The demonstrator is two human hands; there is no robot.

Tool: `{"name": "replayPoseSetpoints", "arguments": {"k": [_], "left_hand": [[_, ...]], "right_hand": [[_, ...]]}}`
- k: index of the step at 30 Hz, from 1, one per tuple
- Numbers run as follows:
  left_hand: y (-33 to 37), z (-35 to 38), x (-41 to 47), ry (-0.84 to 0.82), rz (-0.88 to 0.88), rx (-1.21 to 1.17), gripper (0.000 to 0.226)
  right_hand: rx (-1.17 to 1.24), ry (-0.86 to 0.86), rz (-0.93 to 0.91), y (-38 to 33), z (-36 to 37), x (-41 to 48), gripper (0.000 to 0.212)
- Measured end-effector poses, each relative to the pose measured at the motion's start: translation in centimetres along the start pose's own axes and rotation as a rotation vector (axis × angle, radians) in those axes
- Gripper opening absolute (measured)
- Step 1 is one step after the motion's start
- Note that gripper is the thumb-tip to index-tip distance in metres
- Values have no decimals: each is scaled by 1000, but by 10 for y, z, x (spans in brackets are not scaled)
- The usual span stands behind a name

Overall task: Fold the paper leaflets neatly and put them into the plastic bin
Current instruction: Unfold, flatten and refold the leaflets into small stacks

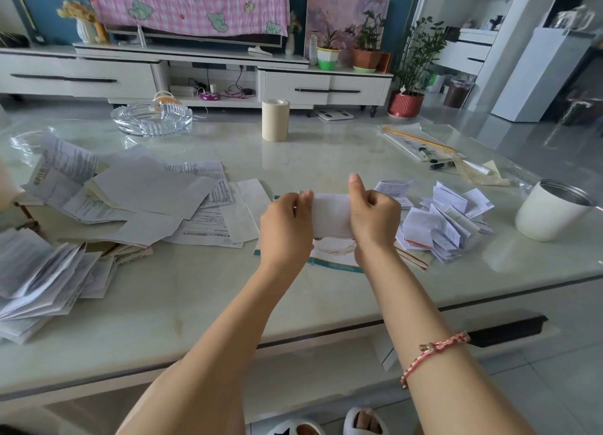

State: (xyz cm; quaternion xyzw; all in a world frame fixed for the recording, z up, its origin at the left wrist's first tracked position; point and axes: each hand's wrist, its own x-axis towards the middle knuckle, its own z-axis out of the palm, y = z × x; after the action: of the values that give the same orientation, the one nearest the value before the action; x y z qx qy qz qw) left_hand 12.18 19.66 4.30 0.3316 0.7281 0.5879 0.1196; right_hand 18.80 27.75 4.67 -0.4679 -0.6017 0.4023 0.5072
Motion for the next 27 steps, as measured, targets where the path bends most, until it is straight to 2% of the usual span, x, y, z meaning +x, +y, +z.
{"name": "replayPoseSetpoints", "arguments": {"k": [3, 6, 9, 12, 19, 24, 27], "left_hand": [[-1, -1, -3, -58, -41, -61, 31], [-1, -2, -1, 94, -16, -48, 34], [-4, -1, 5, 206, -29, -38, 38], [-6, 2, 11, 260, -56, -37, 40], [-8, 11, 20, 245, -79, -72, 40], [0, 15, 21, 109, -166, -188, 34], [1, 14, 23, 63, -280, -285, 29]], "right_hand": [[-8, -37, 140, 4, -3, 7, 54], [55, -295, 345, -4, -5, 4, 52], [38, -506, 313, -10, -4, -1, 51], [27, -603, 281, -12, -2, -6, 32], [99, -613, 360, -7, -1, 5, 19], [-14, -459, 248, -4, 0, 25, 20], [-26, -362, 200, -7, -6, 50, 6]]}}
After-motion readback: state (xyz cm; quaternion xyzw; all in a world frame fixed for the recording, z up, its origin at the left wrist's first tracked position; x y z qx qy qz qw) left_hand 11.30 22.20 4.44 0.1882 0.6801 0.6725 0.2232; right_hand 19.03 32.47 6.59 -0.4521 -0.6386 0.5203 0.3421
